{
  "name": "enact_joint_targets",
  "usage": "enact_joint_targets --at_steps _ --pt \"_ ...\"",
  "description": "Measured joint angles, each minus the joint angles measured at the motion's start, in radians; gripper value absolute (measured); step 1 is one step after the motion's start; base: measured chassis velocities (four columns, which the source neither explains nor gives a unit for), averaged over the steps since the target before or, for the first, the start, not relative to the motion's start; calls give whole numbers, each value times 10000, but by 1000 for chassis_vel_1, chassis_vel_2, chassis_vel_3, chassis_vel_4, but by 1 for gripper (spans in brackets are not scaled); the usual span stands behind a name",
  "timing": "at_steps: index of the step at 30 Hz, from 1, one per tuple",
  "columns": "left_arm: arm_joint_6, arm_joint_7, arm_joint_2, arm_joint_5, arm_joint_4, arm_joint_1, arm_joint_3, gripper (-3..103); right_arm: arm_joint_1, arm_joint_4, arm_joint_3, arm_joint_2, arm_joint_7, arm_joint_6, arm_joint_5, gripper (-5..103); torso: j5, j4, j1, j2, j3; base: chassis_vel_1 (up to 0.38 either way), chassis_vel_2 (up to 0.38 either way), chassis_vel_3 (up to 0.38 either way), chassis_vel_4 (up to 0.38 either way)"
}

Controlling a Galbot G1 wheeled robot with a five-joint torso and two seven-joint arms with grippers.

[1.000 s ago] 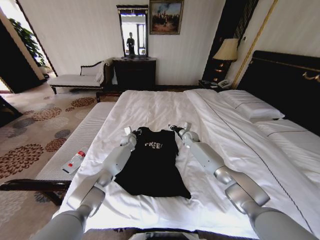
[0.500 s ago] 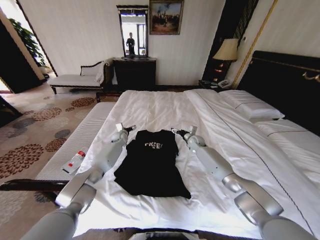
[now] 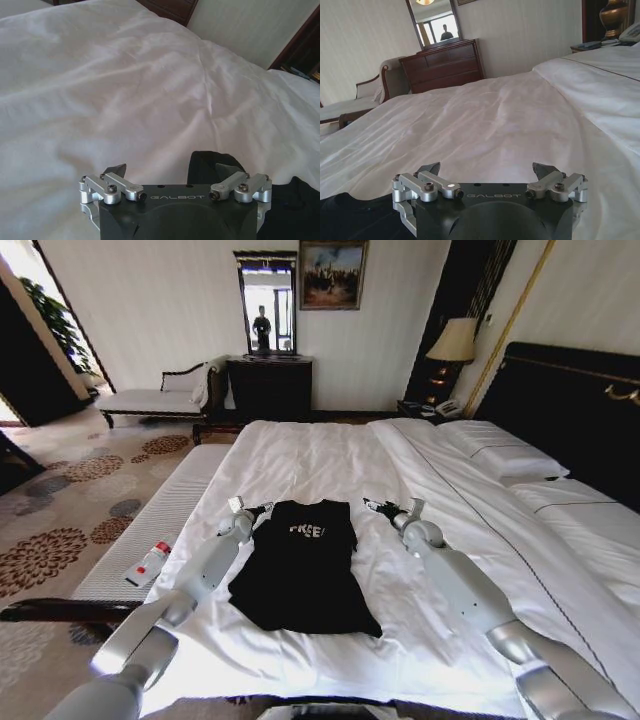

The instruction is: Fold the clothes on the bed.

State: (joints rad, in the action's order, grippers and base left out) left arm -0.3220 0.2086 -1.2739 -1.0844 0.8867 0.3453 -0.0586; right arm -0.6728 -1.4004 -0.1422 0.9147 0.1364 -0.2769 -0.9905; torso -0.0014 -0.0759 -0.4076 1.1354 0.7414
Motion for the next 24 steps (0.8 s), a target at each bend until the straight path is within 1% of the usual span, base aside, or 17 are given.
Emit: enact_joint_targets --at_steps 2,3,4,5,6,7,8,12,13,14,16,17,20,21,23,24 --pt "19 -195 -316 54 -476 -195 -129 100 -441 -199 -453 -217 -33 -4 -13 100 -2 1 1 0 -1 0 0 0 0" --pt "19 -195 -316 54 -476 -195 -129 100 -441 -199 -453 -217 -33 -4 -13 100 -2 1 1 0 -1 0 0 0 0" --pt "56 -255 -506 187 -721 -290 -167 100 -625 -246 -656 -290 -56 -5 -29 100 -2 -1 1 0 0 0 0 0 0" --pt "69 -259 -529 218 -754 -303 -170 100 -648 -251 -683 -299 -57 -5 -32 100 -1 -1 1 0 0 0 0 0 0" --pt "175 -280 -749 483 -1089 -434 -176 100 -861 -306 -894 -374 -84 -5 -64 100 1 -1 0 0 0 0 0 0 0" --pt "192 -281 -825 531 -1196 -482 -176 103 -931 -334 -960 -398 -95 -5 -74 100 0 1 0 0 0 0 0 0 0" --pt "192 -281 -825 531 -1196 -482 -176 103 -931 -334 -960 -398 -95 -5 -74 100 0 1 0 0 0 0 0 0 0" --pt "172 -290 -1169 553 -1653 -737 -124 98 -1110 -441 -1141 -441 -114 -5 -135 100 -1 6 0 0 0 0 0 0 0" --pt "147 -238 -1265 566 -1776 -788 -84 94 -1127 -462 -1162 -445 -114 -5 -151 100 -1 6 0 0 0 0 0 0 0" --pt "147 -238 -1265 566 -1776 -788 -84 94 -1127 -462 -1162 -445 -114 -5 -151 100 -1 6 0 0 0 0 0 0 0" --pt "63 -18 -1560 673 -2223 -944 87 84 -1197 -534 -1231 -483 -102 -9 -212 100 -2 -1 0 0 1 0 0 0 0" --pt "63 -18 -1560 673 -2223 -944 87 84 -1197 -534 -1231 -483 -102 -9 -212 100 -2 -1 0 0 1 0 0 0 0" --pt "18 47 -1697 684 -2489 -1006 181 68 -1244 -597 -1292 -540 -82 -29 -295 100 -1 1 -2 0 2 0 0 0 0" --pt "18 47 -1697 684 -2489 -1006 181 68 -1244 -597 -1292 -540 -82 -29 -295 100 -1 1 -2 0 2 0 0 0 0" --pt "23 87 -1727 687 -2500 -1006 227 57 -1283 -639 -1326 -573 -72 -43 -328 100 -3 5 -2 -1 2 0 0 0 0" --pt "34 105 -1730 688 -2492 -1005 239 57 -1300 -647 -1332 -583 -71 -46 -331 100 -4 4 -2 0 2 0 0 0 0"
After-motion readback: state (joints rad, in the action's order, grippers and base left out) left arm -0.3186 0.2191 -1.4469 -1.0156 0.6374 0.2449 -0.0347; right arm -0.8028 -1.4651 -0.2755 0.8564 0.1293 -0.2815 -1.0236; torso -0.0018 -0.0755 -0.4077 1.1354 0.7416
